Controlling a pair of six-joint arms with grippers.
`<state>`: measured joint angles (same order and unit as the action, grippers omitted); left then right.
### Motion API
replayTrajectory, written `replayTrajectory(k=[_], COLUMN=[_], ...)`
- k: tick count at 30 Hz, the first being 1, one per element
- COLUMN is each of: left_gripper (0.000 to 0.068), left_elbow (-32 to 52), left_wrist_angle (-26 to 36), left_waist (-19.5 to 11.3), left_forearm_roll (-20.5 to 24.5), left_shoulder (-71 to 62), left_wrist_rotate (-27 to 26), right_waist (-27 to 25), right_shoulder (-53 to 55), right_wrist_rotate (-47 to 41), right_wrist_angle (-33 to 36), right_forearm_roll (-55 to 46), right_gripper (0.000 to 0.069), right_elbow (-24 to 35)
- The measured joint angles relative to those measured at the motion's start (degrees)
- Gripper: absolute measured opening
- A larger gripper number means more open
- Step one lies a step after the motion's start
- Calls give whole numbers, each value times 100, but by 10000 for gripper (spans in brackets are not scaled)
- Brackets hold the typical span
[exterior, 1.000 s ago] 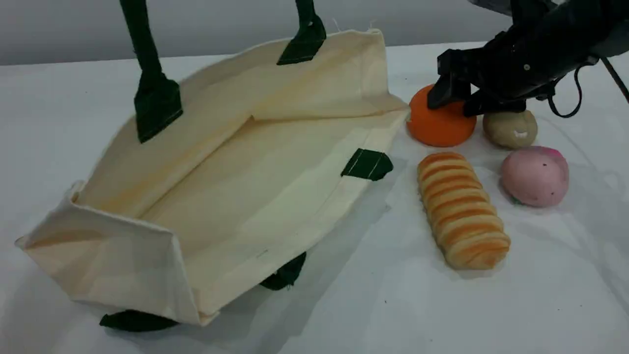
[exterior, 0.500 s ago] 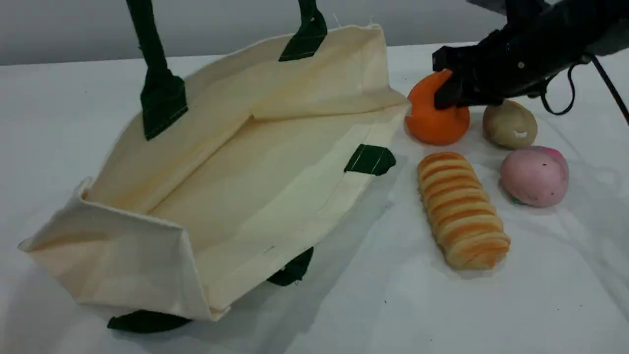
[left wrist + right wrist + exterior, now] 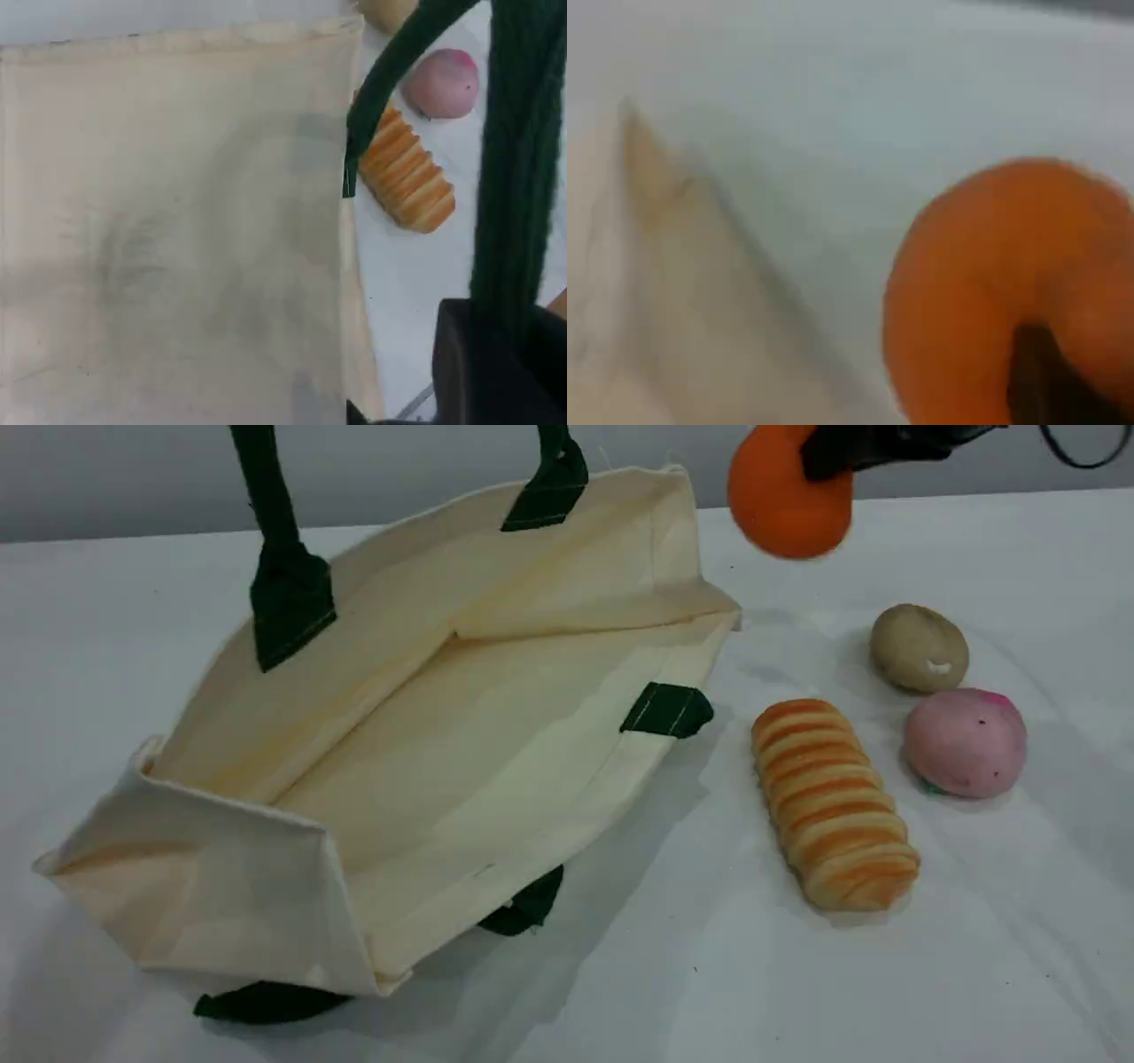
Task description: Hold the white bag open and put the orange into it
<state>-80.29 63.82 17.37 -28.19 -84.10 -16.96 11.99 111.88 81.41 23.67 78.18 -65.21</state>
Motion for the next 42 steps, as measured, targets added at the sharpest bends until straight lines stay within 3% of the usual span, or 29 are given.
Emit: replayTrajectory(k=[6, 9, 13, 18, 27, 33, 42], left_gripper=[74, 74, 74, 74, 74, 74, 74], left_elbow=[0, 0, 0, 0, 0, 0, 0], left_wrist_angle=[-18, -31, -56, -77, -160, -160, -55], left_waist=[0, 0, 0, 0, 0, 0, 0], left_forearm_roll=[0, -6, -16, -28, -143, -407, -709], left_shoulder=[0, 0, 0, 0, 0, 0, 0], left_wrist_rotate=[-6, -17, -17, -30, -152, -332, -474], right_waist=[0, 0, 0, -1, 145, 680, 1473], right_shoulder=[-451, -668, -1054, -1539, -1871, -1865, -1860], right_wrist_rotate=[-1700, -2115, -2282, -2450, -2440, -2440, -2440], right_wrist_angle=[420, 443, 504, 1467, 2296, 2264, 1567], right_forearm_roll=[-1623, -2005, -2057, -2029, -1800, -1808, -1591], right_gripper=[34, 34, 34, 34, 34, 34, 34], right_elbow=[452, 678, 840, 884, 884, 884, 884])
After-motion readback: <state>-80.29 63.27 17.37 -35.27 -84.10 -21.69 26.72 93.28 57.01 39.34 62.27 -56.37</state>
